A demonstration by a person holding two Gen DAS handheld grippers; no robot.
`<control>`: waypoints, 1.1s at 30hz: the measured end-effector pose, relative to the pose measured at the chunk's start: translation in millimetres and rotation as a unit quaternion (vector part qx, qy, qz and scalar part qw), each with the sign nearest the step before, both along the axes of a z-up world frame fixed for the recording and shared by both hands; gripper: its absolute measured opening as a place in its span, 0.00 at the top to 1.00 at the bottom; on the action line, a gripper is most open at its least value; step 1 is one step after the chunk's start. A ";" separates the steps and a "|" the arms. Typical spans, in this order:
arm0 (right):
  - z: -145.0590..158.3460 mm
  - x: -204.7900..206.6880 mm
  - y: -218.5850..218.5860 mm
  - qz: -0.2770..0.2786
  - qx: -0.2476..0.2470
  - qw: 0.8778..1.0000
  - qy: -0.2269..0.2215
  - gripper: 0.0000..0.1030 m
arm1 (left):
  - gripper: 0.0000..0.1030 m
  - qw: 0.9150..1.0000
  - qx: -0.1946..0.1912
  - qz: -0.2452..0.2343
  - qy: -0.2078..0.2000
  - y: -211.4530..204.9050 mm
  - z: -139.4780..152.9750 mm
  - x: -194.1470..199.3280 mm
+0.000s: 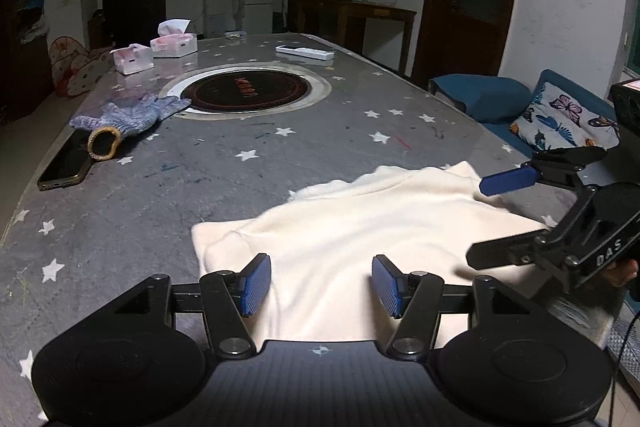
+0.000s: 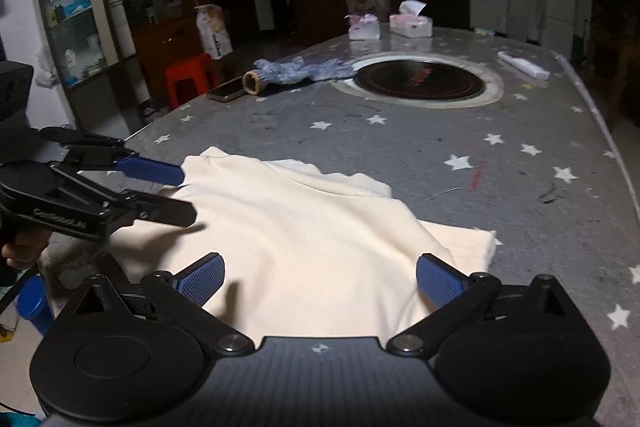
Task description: Fold clothes
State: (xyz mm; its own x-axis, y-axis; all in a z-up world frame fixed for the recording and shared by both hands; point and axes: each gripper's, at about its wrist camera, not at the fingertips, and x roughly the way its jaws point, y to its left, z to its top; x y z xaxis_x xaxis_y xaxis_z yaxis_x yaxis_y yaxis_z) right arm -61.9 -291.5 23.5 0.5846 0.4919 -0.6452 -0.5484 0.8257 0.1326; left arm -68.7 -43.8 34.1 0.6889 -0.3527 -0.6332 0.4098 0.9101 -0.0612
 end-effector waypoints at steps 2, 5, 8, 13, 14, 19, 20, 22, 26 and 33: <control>-5.2 7.0 -0.7 -0.009 -0.002 1.000 0.013 0.00 | 0.42 1.000 0.003 0.007 0.008 3.4 -3.6 6.7; -12.0 16.5 -3.7 -0.024 -0.007 0.999 0.026 0.02 | 0.42 1.000 -0.002 0.015 0.016 11.5 -6.8 14.5; -8.4 22.2 -11.3 -0.032 0.005 0.999 0.036 0.05 | 0.44 0.999 -0.019 0.024 0.020 18.8 -3.8 20.2; 8.3 27.1 -10.6 -0.031 0.024 0.999 0.032 0.10 | 0.45 0.999 -0.035 0.030 0.014 19.4 2.5 31.0; 10.9 28.3 -7.2 -0.022 0.033 0.999 0.034 0.10 | 0.46 0.999 -0.036 0.030 0.013 18.4 3.0 33.7; 6.2 41.4 5.2 -0.005 0.048 0.997 0.054 0.15 | 0.57 0.999 -0.008 0.029 0.015 10.7 -4.5 49.2; 4.3 44.4 7.4 -0.004 0.050 0.997 0.058 0.16 | 0.57 0.999 -0.001 0.030 0.016 9.9 -7.1 52.1; 0.6 50.5 11.9 -0.001 0.053 0.996 0.067 0.18 | 0.57 0.999 0.009 0.032 0.020 9.8 -13.2 57.5; -2.9 60.2 15.3 0.001 0.060 0.995 0.082 0.23 | 0.57 0.999 0.009 0.035 0.013 14.0 -15.2 59.1; 16.0 52.0 -14.8 -0.021 0.051 0.996 0.071 0.26 | 0.57 0.999 0.005 0.034 -0.023 11.4 2.5 34.3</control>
State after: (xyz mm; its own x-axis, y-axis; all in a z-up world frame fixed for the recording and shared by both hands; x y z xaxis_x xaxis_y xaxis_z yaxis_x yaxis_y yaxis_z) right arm -9.8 -306.4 39.5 0.5127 0.5372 -0.6697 -0.4843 0.8250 0.2911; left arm -34.4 -32.4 36.6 0.7388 -0.2980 -0.6045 0.3498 0.9362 -0.0340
